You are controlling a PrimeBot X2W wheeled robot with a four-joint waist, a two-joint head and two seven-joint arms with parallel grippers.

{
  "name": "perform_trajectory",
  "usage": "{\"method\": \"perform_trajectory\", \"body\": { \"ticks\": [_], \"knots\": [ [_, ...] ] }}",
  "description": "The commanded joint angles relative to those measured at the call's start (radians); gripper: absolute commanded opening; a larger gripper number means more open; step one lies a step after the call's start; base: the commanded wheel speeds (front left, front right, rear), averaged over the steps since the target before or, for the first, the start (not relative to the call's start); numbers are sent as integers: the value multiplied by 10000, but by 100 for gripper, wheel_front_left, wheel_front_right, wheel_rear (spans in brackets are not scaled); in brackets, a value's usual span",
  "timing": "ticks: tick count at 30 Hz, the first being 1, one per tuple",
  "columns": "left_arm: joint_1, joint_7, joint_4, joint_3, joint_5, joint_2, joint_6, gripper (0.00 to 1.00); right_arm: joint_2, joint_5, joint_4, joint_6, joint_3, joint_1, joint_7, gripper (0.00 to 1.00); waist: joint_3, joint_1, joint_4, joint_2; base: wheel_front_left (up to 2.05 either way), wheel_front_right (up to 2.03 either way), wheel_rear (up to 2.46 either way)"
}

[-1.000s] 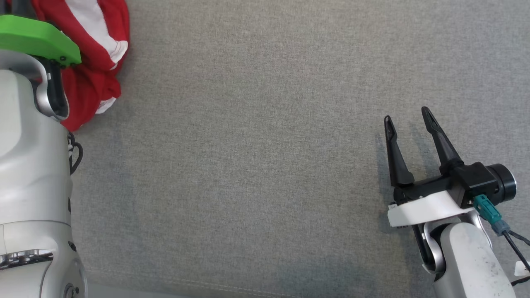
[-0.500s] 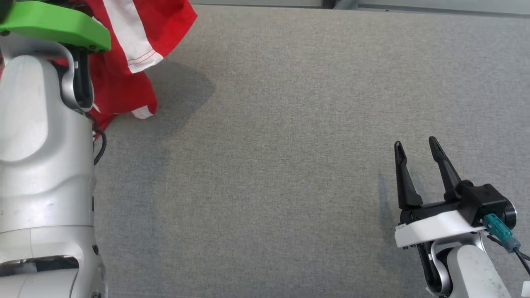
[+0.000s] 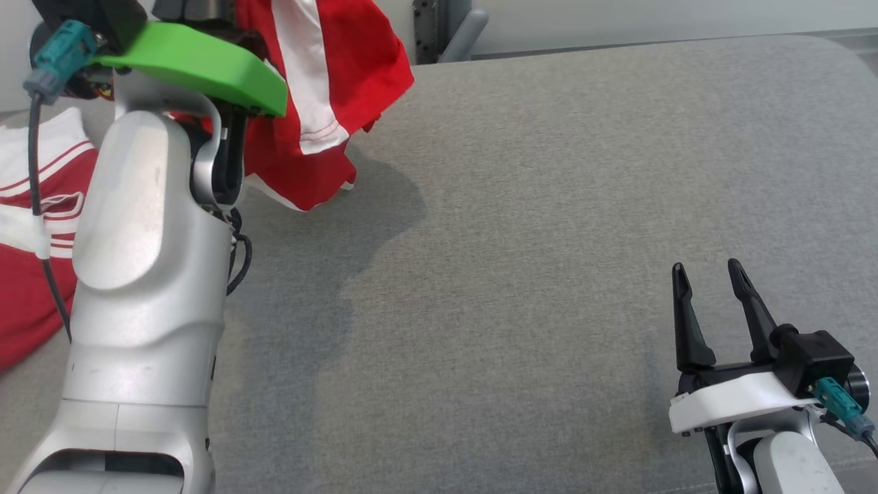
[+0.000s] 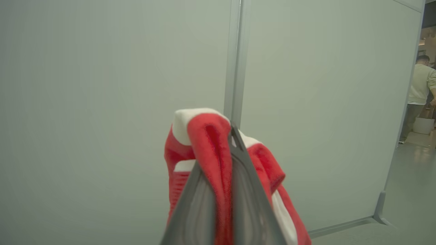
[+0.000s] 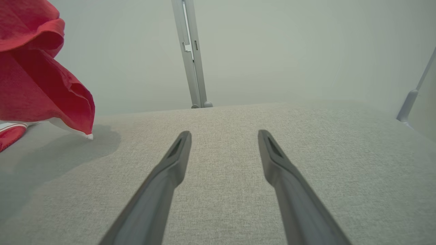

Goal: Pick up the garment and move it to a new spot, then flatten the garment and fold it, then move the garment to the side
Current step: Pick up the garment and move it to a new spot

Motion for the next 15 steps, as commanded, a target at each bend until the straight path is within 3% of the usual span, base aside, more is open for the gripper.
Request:
{"method": "perform_trajectory", "body": {
  "ticks": [1,15],
  "knots": [
    [226,43,-80,-150,-159,-9,-21,0,-16,74,12,1,-7,150,-26,100,-473,1,-972,-1,0,0,0],
    [1038,-170,286,-2824,-271,-40,955,0,-12,297,72,1,178,41,-26,100,237,1,-2877,-1,0,0,0]
  ]
}}
